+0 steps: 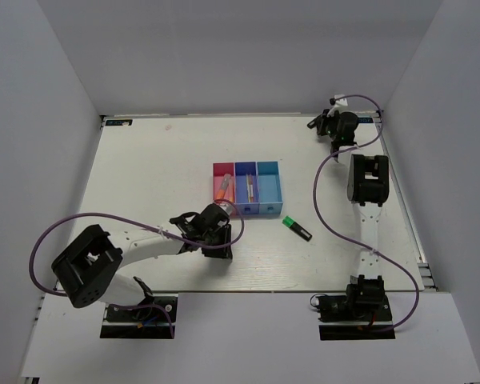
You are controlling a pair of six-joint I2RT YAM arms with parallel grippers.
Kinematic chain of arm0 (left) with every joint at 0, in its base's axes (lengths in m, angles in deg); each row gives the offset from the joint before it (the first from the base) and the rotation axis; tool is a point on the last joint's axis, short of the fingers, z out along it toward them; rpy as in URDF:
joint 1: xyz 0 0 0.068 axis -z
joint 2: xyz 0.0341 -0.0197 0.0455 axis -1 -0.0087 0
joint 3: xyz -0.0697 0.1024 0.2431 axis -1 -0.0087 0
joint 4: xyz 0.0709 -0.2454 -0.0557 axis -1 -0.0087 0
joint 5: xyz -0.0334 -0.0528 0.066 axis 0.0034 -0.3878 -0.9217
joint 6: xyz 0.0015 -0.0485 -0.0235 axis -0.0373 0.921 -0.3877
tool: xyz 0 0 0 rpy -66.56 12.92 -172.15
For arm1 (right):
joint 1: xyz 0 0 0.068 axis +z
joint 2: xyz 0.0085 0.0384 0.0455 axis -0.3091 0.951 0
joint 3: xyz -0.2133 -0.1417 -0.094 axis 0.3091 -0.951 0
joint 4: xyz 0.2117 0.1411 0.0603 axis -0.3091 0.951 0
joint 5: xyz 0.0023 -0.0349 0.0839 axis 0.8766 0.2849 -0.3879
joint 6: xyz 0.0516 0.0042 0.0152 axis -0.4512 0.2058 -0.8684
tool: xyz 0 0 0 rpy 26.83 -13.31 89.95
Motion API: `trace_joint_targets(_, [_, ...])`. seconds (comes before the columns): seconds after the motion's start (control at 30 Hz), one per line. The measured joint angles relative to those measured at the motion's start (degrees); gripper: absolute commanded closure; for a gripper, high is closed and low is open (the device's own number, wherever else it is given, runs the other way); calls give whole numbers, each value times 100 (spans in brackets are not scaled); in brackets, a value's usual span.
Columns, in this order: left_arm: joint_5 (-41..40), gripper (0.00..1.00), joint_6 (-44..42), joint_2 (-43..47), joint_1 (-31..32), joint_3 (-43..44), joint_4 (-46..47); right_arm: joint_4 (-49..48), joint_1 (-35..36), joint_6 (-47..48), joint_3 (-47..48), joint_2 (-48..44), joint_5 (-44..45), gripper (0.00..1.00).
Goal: Sort the stationery into containers
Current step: Move the pen to the corner of the board.
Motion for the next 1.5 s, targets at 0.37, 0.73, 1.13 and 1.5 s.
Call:
trace_joint_targets(0.37, [-31, 59, 2, 155, 13, -109, -46, -68, -229, 31, -1244, -684, -114, 100])
trace_joint_targets(0.73, [-170, 59, 0, 328, 127, -144, -192, -4, -236, -46, -1436, -1082, -210, 100])
trace_joint_targets(1.13, [-203, 59, -74, 140, 120, 2, -350, 146, -120, -72, 1368, 59, 9, 100])
trace_joint_targets(1.5, [-153, 59, -107, -37, 35, 133, -341, 433, -9, 2, 1626, 894, 26, 100])
